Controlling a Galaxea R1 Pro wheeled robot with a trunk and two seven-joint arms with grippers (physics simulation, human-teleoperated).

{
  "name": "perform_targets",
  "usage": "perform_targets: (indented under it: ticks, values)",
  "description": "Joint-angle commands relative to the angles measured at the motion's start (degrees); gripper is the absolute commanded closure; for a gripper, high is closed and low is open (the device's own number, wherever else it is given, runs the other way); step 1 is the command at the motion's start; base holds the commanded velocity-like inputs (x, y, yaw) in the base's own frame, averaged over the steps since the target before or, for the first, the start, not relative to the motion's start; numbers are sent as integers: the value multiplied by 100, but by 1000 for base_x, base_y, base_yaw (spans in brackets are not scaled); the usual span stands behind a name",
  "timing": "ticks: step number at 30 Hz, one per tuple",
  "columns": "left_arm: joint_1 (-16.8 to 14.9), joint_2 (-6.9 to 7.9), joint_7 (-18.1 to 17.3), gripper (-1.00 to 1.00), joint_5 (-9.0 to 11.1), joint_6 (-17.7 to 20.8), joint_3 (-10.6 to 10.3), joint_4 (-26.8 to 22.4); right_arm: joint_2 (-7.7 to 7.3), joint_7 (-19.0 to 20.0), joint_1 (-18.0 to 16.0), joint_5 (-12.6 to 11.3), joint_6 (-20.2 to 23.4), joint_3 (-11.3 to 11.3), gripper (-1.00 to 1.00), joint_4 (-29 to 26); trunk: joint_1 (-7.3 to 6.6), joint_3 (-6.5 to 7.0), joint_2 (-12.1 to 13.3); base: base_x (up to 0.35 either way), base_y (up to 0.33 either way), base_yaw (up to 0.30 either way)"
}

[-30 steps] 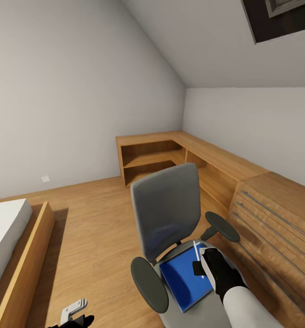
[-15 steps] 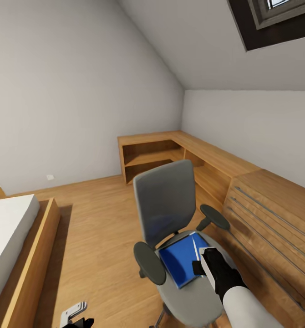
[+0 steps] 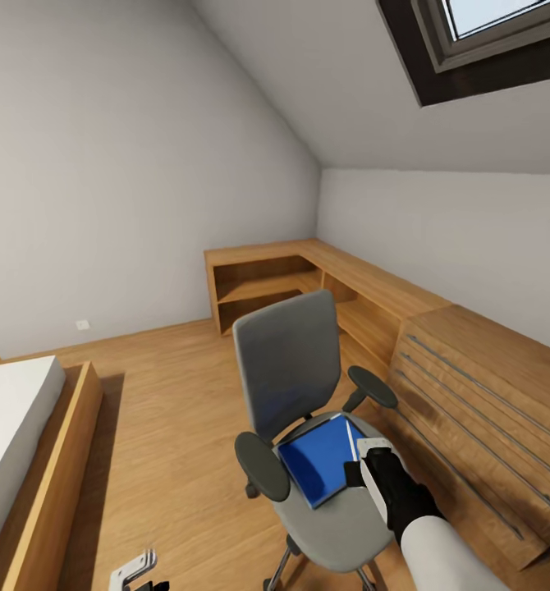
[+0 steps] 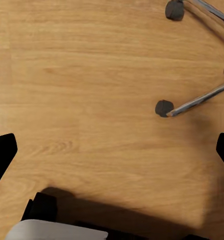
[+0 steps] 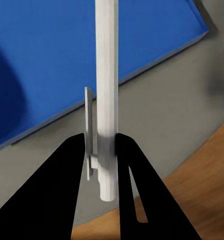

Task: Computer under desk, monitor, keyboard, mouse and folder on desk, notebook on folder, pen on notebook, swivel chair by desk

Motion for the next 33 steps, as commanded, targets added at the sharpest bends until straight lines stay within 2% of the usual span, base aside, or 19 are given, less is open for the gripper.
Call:
perform_targets:
  ticks: [1,4,8,10,13,14,15,16,19,23,29,31,33]
  values:
    - [-3,-1,-18,-100,58,-197,19,173,10,16,-3,50,26,-30,100,-8,-23,13,38,-1,0,-8]
    - [-3,-1,-18,-100,57,-1055,17,749,47,16,-3,50,25,-34,100,-9,-89,67,158,0,0,-3]
    - [-3,-1,-18,-100,50,-1824,17,1283,72,16,-3,49,26,-36,100,-9,-176,139,319,0,0,-1]
    - [-3,7,-18,-100,48,-2076,17,1690,78,16,-4,48,24,-37,100,-9,-220,175,399,0,0,0]
    - [-3,9,-18,-100,53,-2185,17,1896,78,20,-3,48,25,-34,100,-9,-286,229,519,0,0,0]
    - [-3,92,-28,-100,56,-2907,17,2571,83,18,-3,48,112,-47,100,-161,-308,247,559,0,0,0]
    - [-5,115,-32,-100,57,-3174,17,2682,118,17,-3,44,255,-67,100,-423,-330,265,600,0,0,0]
    - [-4,120,-33,-100,57,-3232,17,2706,135,17,-3,43,336,-72,100,-519,-352,283,640,0,0,0]
    - [-3,129,-35,-100,56,-3403,17,2782,197,21,-3,32,1106,-91,100,-1097,-418,337,760,0,0,0]
    - [-4,135,-36,-100,61,-3457,17,2803,209,24,4,-16,1782,-97,100,-1728,-506,409,920,0,0,0]
    - [-3,134,-31,-100,63,-3470,17,2808,203,34,238,-33,1943,-106,100,-2529,-638,516,1161,0,0,0]
    - [-3,137,-30,-100,64,-3471,17,2808,202,44,427,-41,1948,-105,100,-2940,-682,552,1241,0,0,0]
    - [-3,139,-31,-100,65,-3472,17,2809,194,173,848,-46,1950,-95,100,-3771,-725,588,1321,0,0,0]
